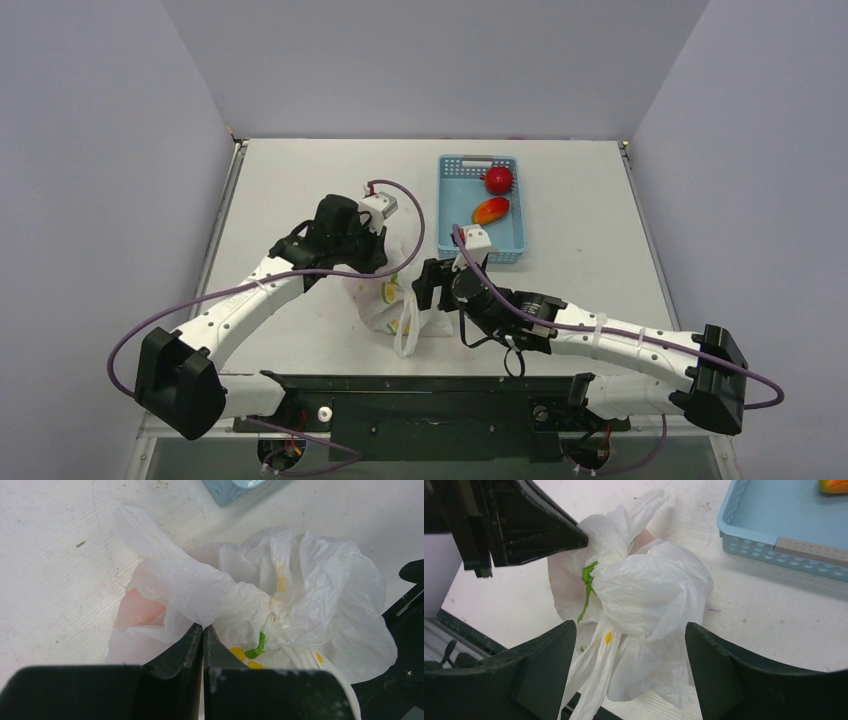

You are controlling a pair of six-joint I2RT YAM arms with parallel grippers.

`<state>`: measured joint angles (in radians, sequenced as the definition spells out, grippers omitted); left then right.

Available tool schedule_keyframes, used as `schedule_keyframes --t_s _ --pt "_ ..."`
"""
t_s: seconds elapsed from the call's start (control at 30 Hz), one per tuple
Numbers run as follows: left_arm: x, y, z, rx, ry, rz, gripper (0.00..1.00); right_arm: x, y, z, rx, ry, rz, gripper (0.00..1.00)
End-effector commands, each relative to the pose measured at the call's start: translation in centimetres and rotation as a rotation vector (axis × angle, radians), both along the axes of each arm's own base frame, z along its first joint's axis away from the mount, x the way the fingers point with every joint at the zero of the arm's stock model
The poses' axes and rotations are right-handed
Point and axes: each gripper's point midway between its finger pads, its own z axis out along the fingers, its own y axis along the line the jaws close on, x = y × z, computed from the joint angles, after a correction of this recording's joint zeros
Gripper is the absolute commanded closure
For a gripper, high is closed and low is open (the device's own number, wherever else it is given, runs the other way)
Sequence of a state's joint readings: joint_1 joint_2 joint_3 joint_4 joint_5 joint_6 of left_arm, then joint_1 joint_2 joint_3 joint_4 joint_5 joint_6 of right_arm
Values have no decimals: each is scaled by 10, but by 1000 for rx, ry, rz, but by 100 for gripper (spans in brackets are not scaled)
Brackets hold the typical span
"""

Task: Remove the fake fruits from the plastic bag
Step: Untie the plastic bag at the center of the board.

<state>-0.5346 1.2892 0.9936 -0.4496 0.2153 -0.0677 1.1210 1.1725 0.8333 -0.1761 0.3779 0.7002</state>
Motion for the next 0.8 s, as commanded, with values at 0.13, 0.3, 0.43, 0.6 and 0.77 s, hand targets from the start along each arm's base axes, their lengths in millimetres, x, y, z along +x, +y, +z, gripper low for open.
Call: schedule_keyframes --t_s 0.13,0.3,0.43,0.6,0.77 --pt "11 -4 22 -47 -92 5 100 17 -9 57 17 -153 -109 29" --pt "11 -5 20 -39 -81 -7 100 13 12 32 8 -87 -64 30" --pt "10 -7 19 -45 -72 -18 100 17 24 24 29 -81 -65 30" --pt "10 -8 17 -44 -65 -27 100 28 30 15 48 -39 -96 32" --pt "8 -10 18 -49 -61 -37 100 32 41 2 42 -12 -84 32"
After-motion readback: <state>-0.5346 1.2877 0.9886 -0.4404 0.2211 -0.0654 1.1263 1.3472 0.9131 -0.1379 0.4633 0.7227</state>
